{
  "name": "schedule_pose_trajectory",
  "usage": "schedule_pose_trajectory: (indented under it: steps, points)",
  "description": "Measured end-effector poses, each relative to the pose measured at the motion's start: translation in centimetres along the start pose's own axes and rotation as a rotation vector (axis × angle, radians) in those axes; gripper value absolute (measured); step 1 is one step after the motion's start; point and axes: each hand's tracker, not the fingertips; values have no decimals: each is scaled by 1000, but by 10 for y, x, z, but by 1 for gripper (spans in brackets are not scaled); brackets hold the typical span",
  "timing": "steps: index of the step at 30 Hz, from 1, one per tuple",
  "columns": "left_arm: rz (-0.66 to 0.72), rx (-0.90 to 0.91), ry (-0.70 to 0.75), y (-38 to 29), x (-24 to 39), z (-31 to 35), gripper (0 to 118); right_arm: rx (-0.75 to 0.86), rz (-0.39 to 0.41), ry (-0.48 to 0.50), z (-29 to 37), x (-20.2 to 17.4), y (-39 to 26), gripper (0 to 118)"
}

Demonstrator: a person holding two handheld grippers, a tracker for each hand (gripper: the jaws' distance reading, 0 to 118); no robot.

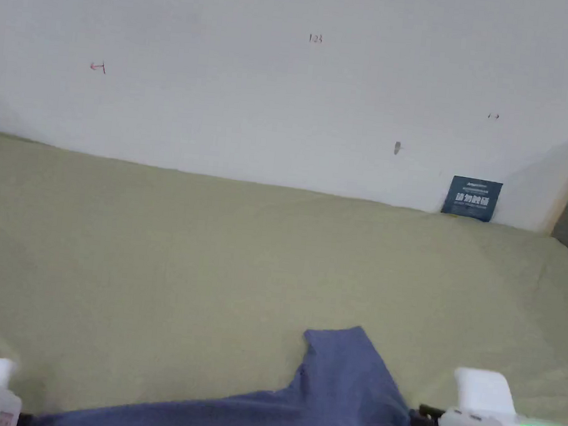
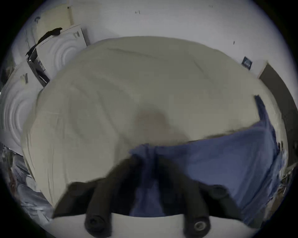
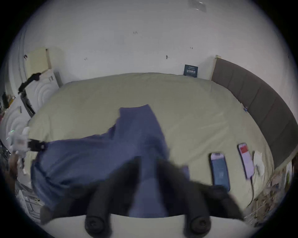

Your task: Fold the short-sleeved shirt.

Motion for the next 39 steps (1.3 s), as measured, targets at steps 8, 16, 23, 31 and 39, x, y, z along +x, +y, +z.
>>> schedule_pose_trajectory:
  steps: [8, 16, 23, 31, 39]
  points:
    - [-60, -33, 28, 5, 4, 7, 8, -408, 154, 45, -170, 20, 90, 83]
    - [-56, -56, 5, 5, 5, 12, 8, -538, 180, 35, -215, -9, 96, 81]
    - [-81, -60, -9, 9, 8, 23, 8, -445, 175, 86, -162, -33, 103, 1]
    - [-165, 54, -95, 12, 4, 90, 8, -230, 297, 114, -47, -37, 109, 1]
    - [-225, 162, -159, -19, -19, 165, 8, -87, 273, 157, 80, 11, 62, 1]
